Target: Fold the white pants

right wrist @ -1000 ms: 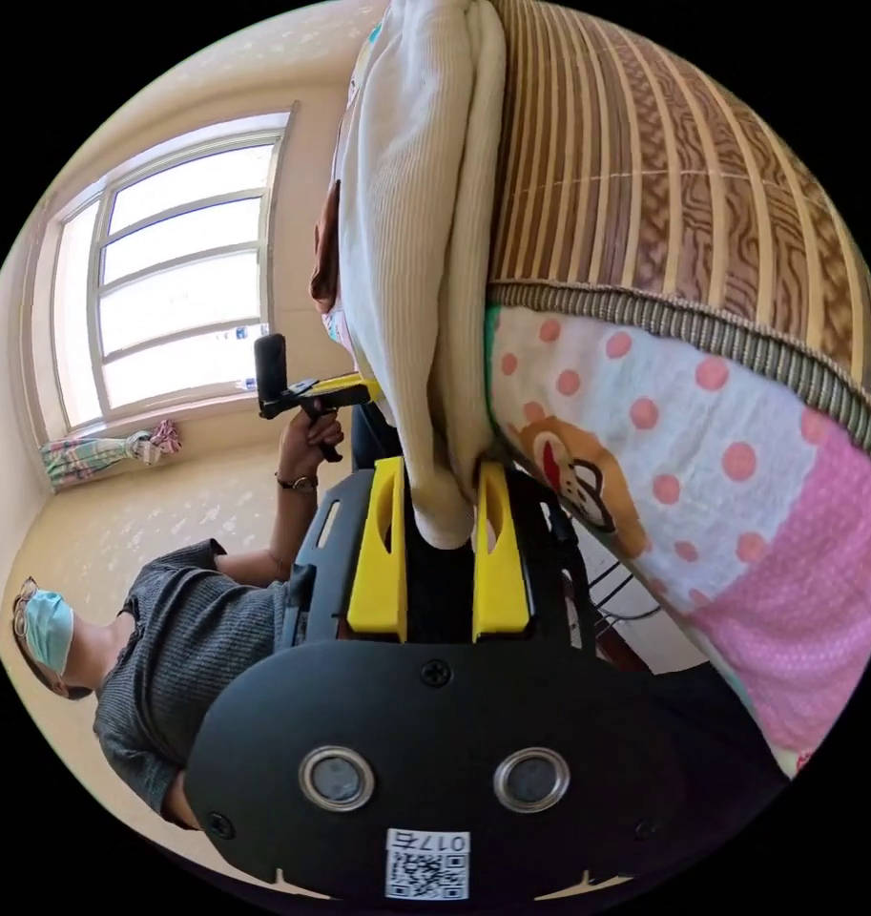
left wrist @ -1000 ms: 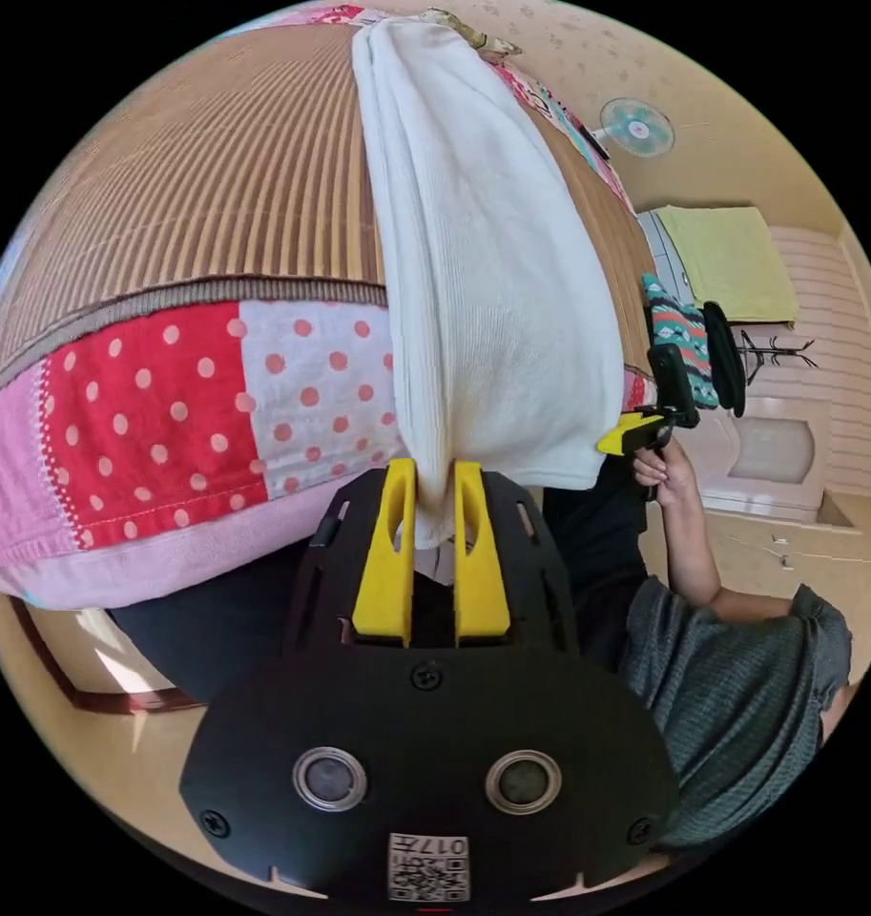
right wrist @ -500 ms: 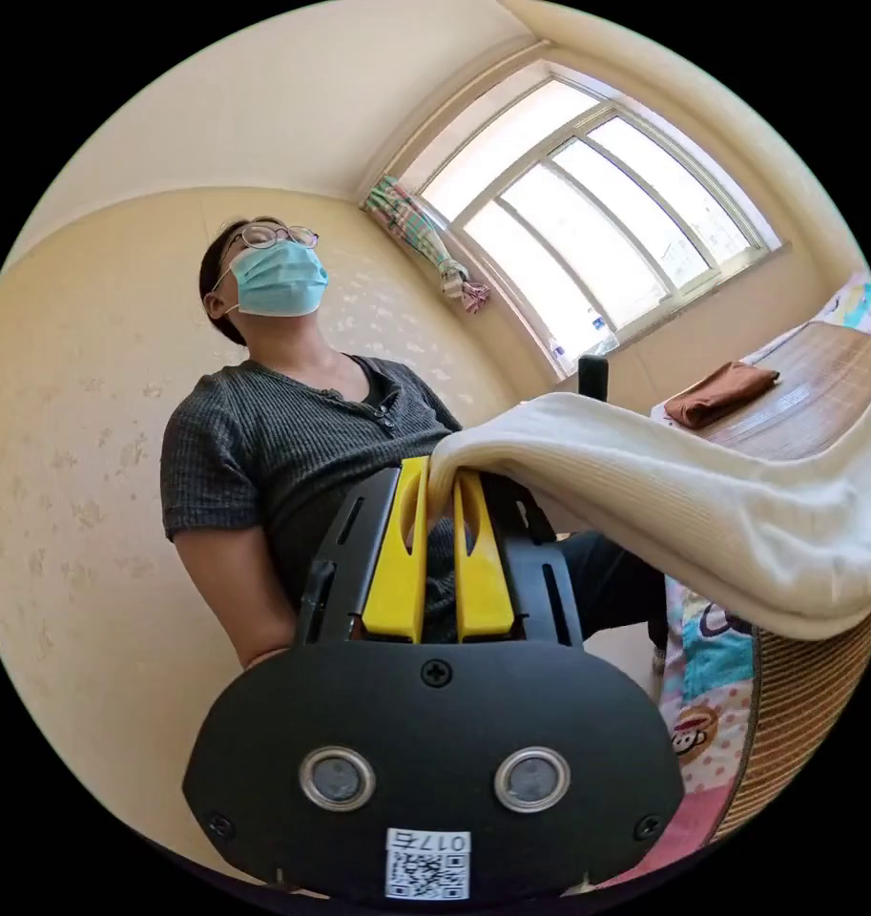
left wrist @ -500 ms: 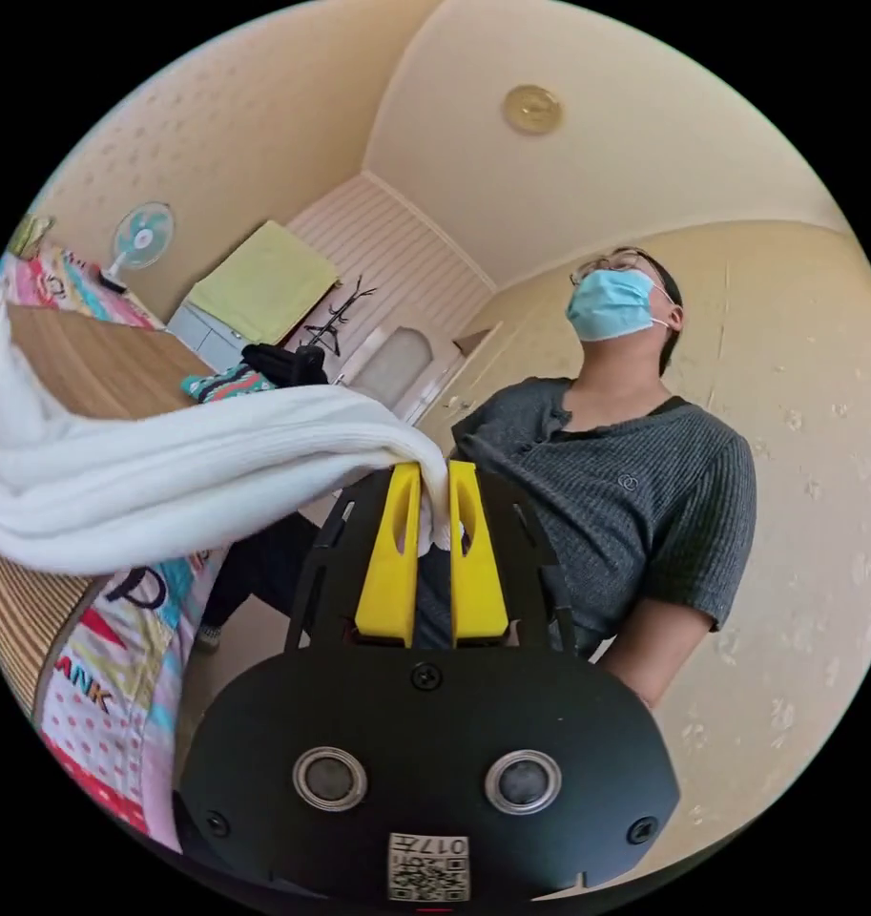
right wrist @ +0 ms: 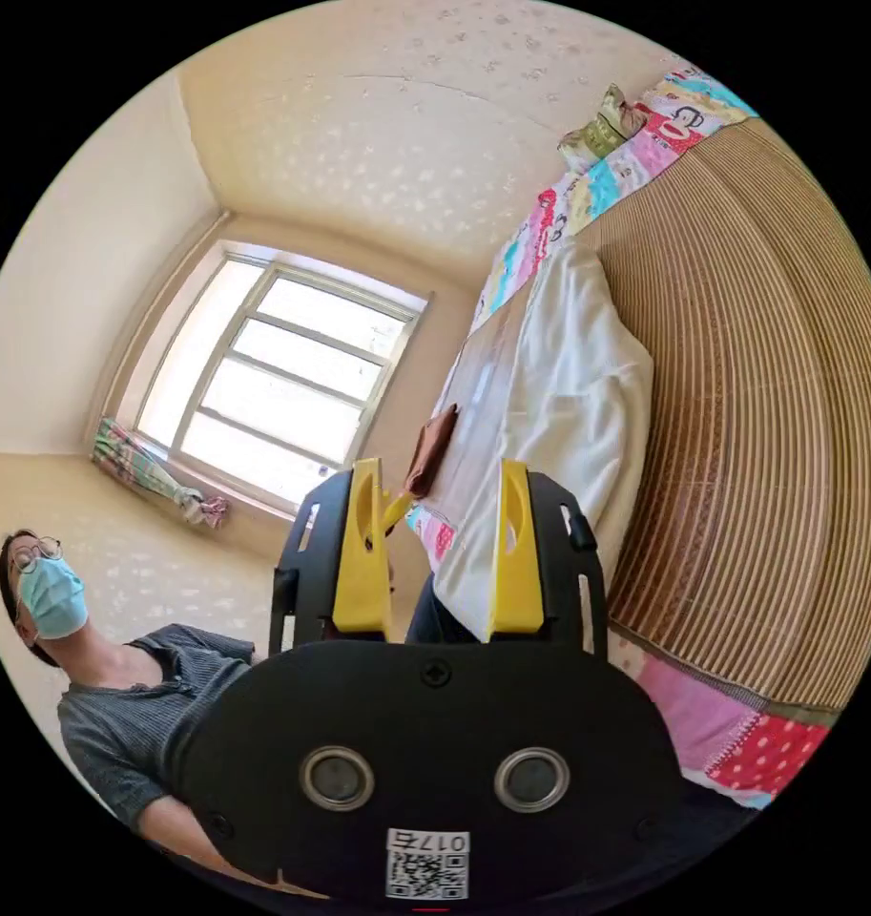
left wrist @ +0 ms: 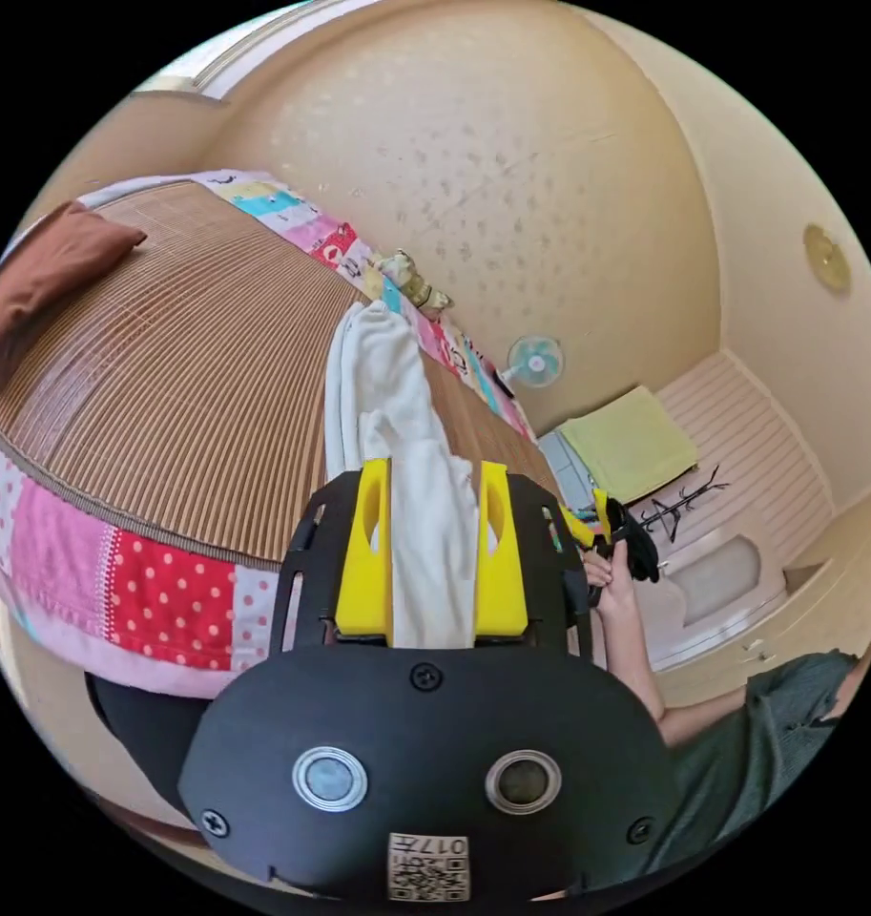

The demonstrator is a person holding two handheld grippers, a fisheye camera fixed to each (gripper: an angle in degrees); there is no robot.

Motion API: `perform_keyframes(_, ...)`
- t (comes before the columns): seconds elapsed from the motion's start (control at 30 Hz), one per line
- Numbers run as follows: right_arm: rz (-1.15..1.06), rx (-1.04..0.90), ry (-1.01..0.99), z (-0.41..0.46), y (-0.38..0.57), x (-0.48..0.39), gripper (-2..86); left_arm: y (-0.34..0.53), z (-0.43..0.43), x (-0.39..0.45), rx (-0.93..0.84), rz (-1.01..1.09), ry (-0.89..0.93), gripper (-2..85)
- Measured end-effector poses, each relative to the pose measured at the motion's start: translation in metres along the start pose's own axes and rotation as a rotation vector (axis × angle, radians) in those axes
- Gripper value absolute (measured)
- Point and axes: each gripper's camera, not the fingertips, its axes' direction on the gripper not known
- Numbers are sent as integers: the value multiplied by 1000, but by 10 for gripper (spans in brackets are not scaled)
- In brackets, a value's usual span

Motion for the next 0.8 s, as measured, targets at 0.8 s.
perform_keyframes(0.8,-355,-369,-524,-11,-54,-99,76,-111,-27,71,-121,362,764,87)
